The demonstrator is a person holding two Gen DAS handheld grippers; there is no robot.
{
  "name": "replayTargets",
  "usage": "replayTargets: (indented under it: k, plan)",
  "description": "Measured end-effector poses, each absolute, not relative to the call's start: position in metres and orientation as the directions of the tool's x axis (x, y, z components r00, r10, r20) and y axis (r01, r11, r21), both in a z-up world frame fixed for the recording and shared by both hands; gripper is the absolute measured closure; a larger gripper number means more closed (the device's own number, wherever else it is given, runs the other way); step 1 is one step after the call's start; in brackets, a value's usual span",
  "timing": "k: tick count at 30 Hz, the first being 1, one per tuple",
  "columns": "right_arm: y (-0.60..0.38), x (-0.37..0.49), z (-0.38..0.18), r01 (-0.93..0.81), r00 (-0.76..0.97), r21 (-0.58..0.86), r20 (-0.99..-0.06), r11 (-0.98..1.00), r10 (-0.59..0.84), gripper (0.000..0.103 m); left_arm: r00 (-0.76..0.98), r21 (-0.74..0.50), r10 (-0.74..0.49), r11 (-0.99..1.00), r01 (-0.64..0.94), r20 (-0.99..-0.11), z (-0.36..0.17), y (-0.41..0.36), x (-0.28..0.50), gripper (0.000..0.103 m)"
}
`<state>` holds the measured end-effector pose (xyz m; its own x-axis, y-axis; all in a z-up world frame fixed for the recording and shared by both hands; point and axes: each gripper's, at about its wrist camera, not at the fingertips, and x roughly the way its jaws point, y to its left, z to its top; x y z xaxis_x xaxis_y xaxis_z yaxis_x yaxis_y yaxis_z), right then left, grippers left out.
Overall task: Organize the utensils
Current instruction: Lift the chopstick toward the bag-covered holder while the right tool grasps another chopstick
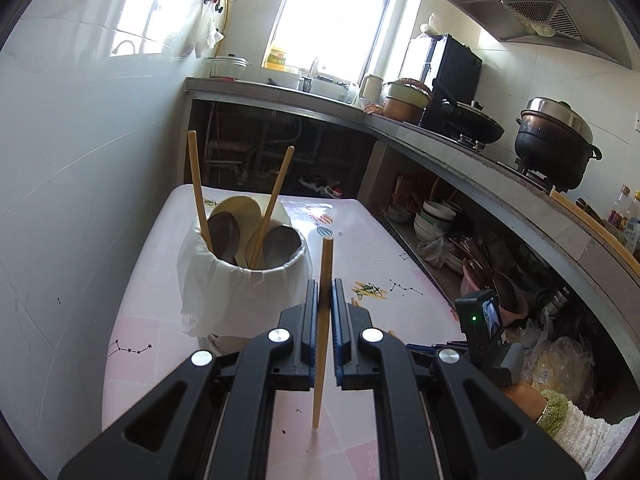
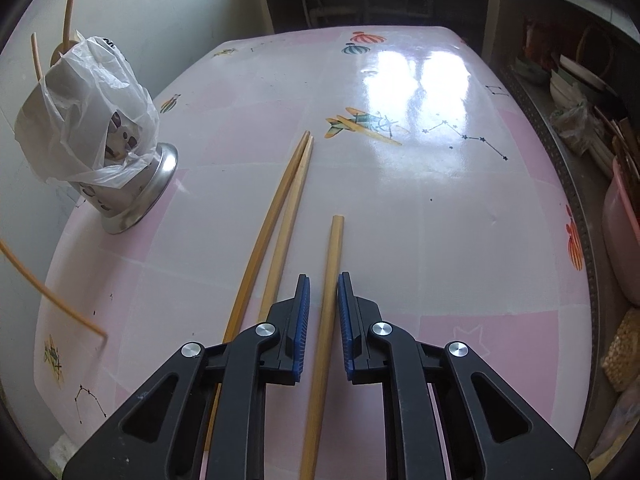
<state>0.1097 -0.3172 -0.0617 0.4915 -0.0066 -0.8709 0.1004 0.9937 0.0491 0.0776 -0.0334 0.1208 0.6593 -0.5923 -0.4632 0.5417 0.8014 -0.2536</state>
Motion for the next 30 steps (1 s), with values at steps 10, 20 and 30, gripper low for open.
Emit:
replayTargets:
  k: [10, 20, 30]
  plan:
    - [-0.321, 0.107, -0.06, 0.125, 0.501, 0.059, -0.865, 0.99, -0.012, 0.098, 0.692, -0.251, -0.615, 0.788, 0.563, -0.378, 0.148, -0.023, 0.071, 0.097]
    - [-0.328, 0.095, -0.03, 0.127, 0.562, 0.176, -0.824, 0.976, 0.075, 0.099, 0.705, -0.238, -0.626, 0.78, 0.579, -0.335, 0.163, -0.02, 0.064, 0.097]
    - [-0.342, 0.069, 0.019, 0.086, 0.668, 0.373, -0.71, 0.924, 0.224, 0.099, 0.72, -0.217, -0.638, 0.77, 0.6, -0.272, 0.19, -0.017, 0.057, 0.097]
